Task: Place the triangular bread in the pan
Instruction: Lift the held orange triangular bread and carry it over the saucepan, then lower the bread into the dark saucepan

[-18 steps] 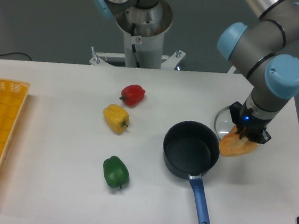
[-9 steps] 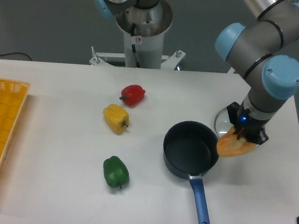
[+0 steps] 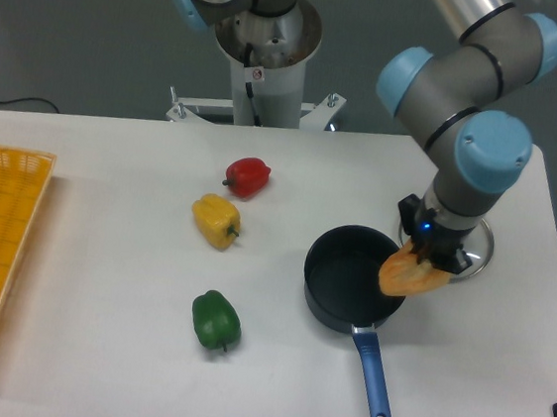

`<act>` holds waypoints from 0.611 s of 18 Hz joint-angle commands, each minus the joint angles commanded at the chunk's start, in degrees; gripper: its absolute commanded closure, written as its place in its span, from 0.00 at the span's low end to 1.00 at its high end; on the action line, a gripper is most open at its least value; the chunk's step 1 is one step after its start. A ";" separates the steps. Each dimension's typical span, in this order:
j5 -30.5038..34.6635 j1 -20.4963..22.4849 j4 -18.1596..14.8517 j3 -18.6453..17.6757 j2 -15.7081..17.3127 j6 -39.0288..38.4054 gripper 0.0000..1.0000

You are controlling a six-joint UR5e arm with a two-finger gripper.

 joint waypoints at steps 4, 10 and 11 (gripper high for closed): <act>-0.17 -1.14 4.58 -4.14 0.88 -1.33 0.81; -0.26 -2.12 5.29 -7.21 1.76 -2.56 0.81; -0.35 -2.12 5.90 -7.48 1.76 -2.56 0.81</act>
